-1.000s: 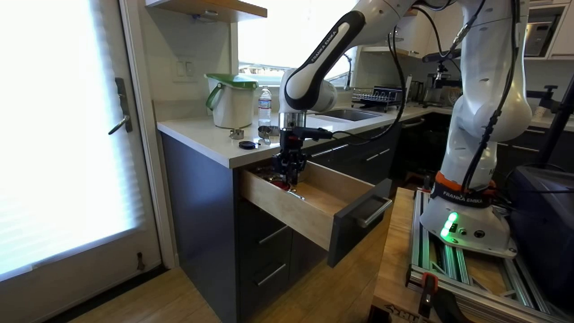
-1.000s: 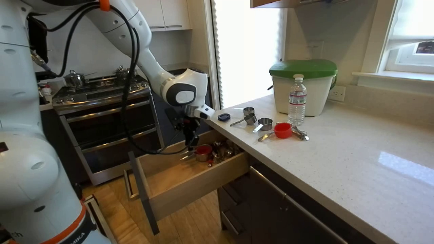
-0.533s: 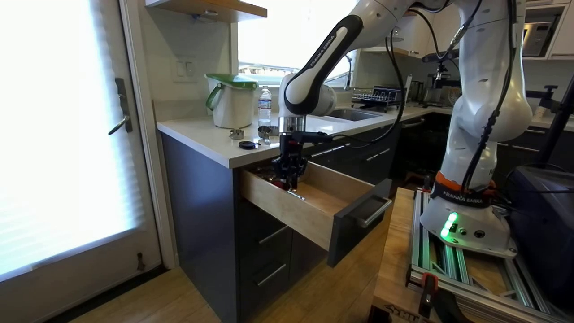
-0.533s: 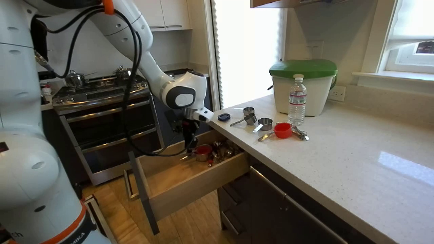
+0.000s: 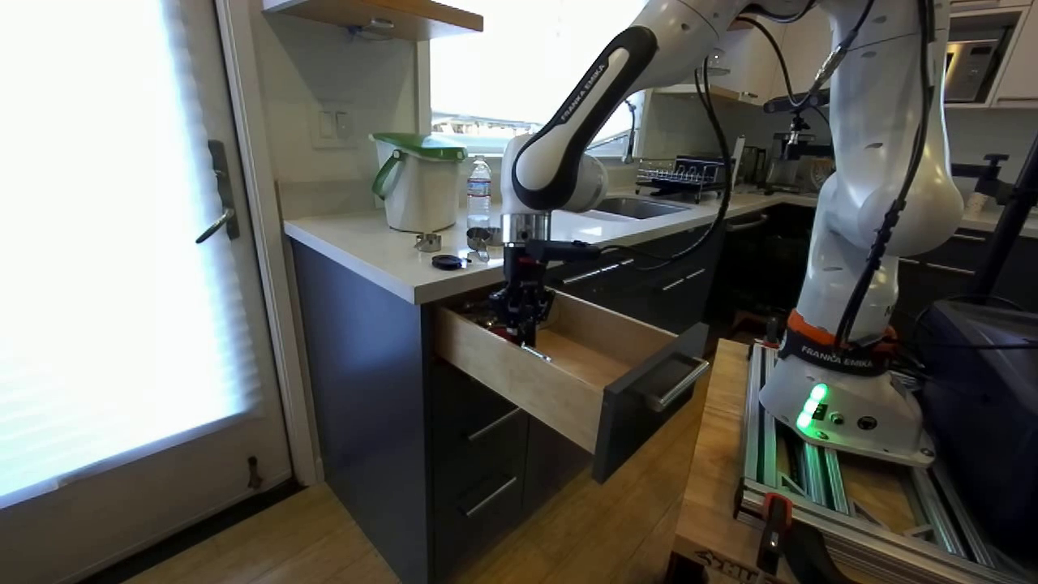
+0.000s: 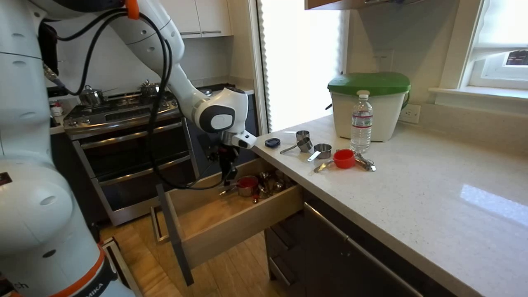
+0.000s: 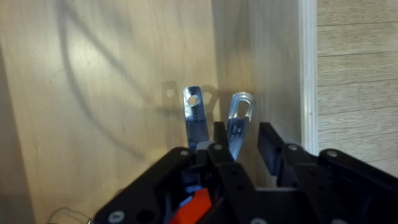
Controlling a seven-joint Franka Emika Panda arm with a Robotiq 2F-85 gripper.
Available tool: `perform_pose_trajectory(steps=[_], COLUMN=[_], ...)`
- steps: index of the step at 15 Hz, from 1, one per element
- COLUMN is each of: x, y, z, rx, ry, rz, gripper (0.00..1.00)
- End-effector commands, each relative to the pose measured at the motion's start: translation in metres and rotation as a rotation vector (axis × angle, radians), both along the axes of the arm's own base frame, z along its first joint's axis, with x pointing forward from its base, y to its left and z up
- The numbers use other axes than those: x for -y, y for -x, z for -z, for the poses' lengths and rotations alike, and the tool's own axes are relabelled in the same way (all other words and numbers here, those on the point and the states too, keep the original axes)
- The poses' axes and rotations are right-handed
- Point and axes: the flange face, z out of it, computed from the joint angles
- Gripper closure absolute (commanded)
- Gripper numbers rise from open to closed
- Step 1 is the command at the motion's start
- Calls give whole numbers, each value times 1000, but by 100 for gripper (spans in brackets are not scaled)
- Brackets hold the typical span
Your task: Remove the orange pots from the drawer and put them on the counter
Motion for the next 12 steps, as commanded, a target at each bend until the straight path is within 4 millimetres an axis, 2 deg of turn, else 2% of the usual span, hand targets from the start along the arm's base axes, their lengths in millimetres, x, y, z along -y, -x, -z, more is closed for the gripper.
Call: perform_pose_trajectory(steps=[1,4,5,7,12], x=[-4,-3,-3,-3,-5], y=[3,2,2,2,1], z=[6,10,11,15,21], rx=[-9,-11,-13,-19,-34], ry=[-3,-1,-2,-1,-10], rz=[26,38,42,44,50], gripper=[68,68,62,59,67])
